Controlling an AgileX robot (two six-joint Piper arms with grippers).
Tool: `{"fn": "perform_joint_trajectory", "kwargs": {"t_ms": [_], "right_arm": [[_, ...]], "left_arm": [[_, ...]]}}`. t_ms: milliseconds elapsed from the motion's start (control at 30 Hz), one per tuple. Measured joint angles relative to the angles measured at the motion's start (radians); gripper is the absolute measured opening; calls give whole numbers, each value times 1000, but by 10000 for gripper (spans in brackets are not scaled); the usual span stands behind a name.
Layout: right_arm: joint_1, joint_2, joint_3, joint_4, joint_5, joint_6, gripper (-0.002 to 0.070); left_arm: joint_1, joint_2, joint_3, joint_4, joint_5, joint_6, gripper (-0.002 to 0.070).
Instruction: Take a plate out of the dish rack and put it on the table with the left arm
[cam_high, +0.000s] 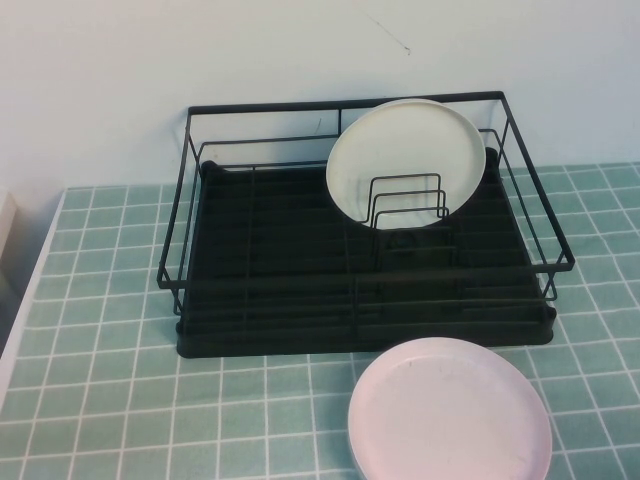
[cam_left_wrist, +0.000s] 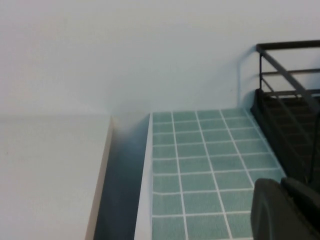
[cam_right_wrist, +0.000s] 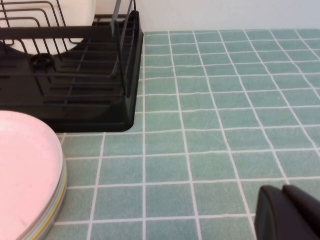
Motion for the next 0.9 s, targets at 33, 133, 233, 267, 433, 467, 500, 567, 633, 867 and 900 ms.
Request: {"fn": "perform_joint_trajectory", "kwargs": {"t_ms": [33,133,233,267,433,467,500,567,633,867,900], "right_arm": [[0,0,0,0,0,0,-1],[0,0,0,0,0,0,-1],[0,0,0,0,0,0,-1],[0,0,0,0,0,0,-1],[0,0,0,0,0,0,-1],[0,0,0,0,0,0,-1],[0,0,0,0,0,0,-1],[0,0,0,0,0,0,-1],[0,0,0,0,0,0,-1],[0,0,0,0,0,0,-1],[0,0,0,0,0,0,-1]], "left_arm": [[12,-43,29,-2,7,-2,-2],[44,-130,53,1,73,1,-2],[82,-207,53,24,212,41,-2],[92,-222,53,30,256,52,-2],[110,-233,51,40,394,59,-2],[111,-233,51,40,399,61,-2],[112,-233,51,42,401,63,-2],[112,-235,51,42,403,68,-2],[112,-235,51,42,403,68,-2],[112,-237,51,29,403,71,-2],[112,-237,51,27,403,71,-2]]}}
